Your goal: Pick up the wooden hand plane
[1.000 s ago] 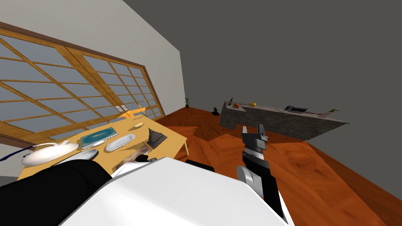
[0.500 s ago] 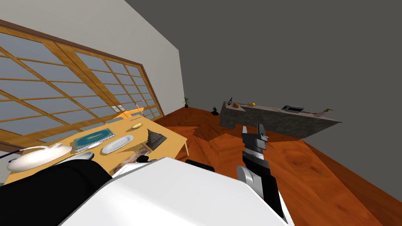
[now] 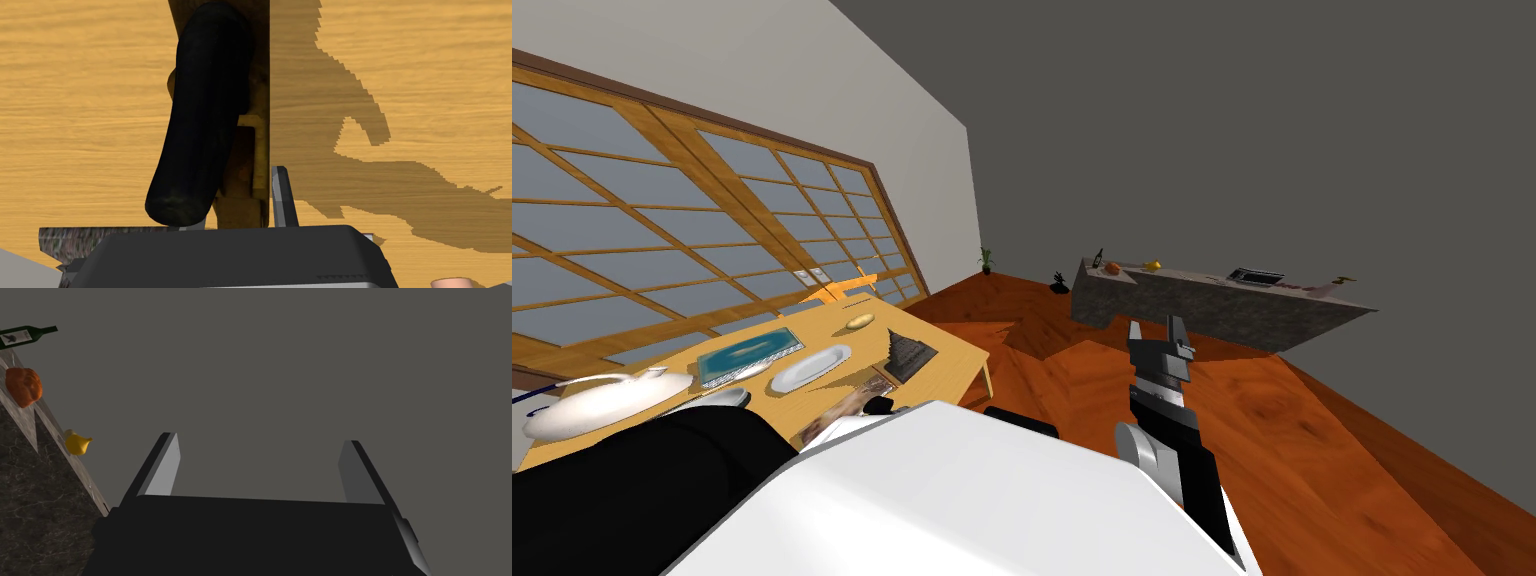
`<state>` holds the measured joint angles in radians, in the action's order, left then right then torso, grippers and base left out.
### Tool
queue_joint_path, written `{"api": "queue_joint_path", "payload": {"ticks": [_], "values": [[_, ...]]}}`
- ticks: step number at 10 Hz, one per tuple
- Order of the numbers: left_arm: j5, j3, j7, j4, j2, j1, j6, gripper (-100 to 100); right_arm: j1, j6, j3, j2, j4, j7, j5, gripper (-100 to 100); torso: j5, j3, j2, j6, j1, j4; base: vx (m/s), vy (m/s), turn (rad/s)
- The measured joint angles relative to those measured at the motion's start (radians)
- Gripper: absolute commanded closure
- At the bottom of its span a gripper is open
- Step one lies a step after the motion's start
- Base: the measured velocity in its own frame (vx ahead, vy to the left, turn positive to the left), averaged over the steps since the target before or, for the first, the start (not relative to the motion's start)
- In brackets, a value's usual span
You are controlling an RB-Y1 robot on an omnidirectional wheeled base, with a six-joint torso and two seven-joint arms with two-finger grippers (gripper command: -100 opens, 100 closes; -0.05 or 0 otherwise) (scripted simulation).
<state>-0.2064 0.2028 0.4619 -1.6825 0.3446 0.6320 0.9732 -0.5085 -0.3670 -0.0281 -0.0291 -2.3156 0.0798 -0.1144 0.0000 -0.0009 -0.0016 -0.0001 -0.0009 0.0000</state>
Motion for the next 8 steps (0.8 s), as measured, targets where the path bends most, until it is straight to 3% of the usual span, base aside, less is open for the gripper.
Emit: {"api": "queue_joint_path", "payload": {"ticks": [2, 3, 4, 7, 8], "values": [[0.0, 0.0, 0.0, 0.0, 0.0, 0.0, 0.0, 100, 0.0, 0.0, 0.0, 0.0, 0.0, 0.0, 0.0, 0, 0.0, 0.0, 0.0, 0.0, 0.0, 0.0, 0.0, 0.0, 0.0], [0.0, 0.0, 0.0, 0.0, 0.0, 0.0, 0.0, 0, 0.0, 0.0, 0.0, 0.0, 0.0, 0.0, 0.0, 0, 0.0, 0.0, 0.0, 0.0, 0.0, 0.0, 0.0, 0.0, 0.0], [0.0, 0.0, 0.0, 0.0, 0.0, 0.0, 0.0, 100, 0.0, 0.0, 0.0, 0.0, 0.0, 0.0, 0.0, 0, 0.0, 0.0, 0.0, 0.0, 0.0, 0.0, 0.005, -0.012, 0.028], [-0.014, 0.012, 0.008, -0.069, 0.005, 0.027, 0.041, 100, 0.0, 0.0, 0.0, 0.0, 0.0, 0.0, 0.0, 0, -0.001, 0.0, -0.001, 0.0, -0.003, 0.0, 0.01, -0.02, 0.025], [-0.014, 0.012, 0.009, -0.071, 0.005, 0.028, 0.044, 0, 0.0, 0.0, 0.0, 0.0, 0.0, 0.0, 0.0, 0, -0.001, 0.0, -0.001, 0.0, -0.002, 0.0, 0.0, 0.0, 0.0]]}}
